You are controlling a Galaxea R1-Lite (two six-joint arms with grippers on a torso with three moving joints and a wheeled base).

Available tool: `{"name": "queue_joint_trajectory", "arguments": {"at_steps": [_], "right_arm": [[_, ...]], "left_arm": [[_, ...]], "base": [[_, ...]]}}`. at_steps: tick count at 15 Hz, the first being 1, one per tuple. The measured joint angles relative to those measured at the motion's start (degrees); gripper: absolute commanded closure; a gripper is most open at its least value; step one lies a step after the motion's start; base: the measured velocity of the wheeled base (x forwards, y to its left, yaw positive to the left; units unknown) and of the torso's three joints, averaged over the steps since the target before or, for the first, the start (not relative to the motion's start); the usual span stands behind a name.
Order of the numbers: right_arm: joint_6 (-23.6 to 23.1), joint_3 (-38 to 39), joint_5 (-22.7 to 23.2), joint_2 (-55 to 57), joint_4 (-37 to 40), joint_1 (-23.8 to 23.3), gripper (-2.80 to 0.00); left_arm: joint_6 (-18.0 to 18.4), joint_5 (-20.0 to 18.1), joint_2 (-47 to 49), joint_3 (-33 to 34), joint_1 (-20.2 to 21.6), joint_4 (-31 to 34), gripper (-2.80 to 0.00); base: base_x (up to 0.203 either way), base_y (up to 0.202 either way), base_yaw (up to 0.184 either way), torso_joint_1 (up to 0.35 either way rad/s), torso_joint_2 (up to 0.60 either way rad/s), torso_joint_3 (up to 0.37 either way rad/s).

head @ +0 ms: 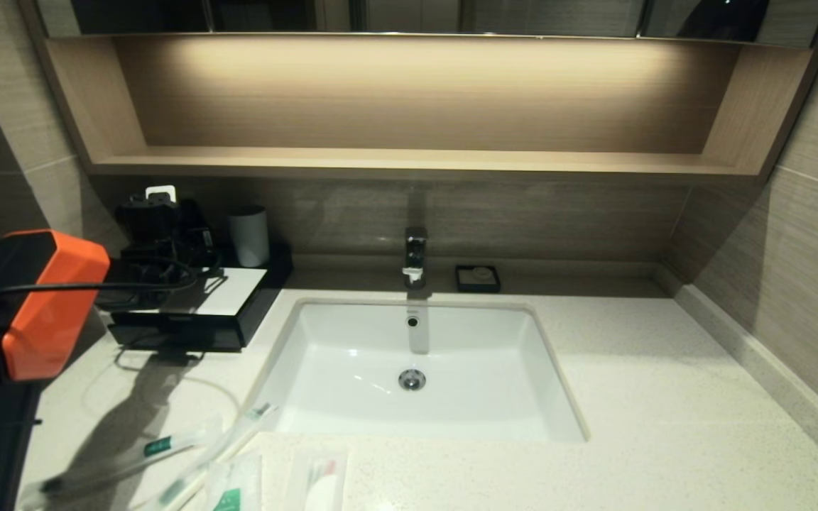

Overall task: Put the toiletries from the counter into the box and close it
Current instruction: Place the cup on the storage box

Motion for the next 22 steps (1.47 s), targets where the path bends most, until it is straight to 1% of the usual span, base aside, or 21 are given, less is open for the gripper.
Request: {"name": "queue_joint_trajectory", "arguments": {"at_steps": [8, 22], "right_arm": [[0.0, 0.0, 0.0, 0.0, 0.0, 0.0, 0.0], [0.0, 0.0, 0.0, 0.0, 0.0, 0.0, 0.0]], "left_arm": [[0.0, -0.8, 1.0, -0.6, 0.0, 0.0, 0.0], [0.5, -1.2, 1.8, -0.6, -0.1, 0.1, 0.0]], "base": [[0.0, 0.0, 0.0, 0.0, 0.0, 0.0], [0.0, 0.0, 0.0, 0.0, 0.0, 0.0]]}}
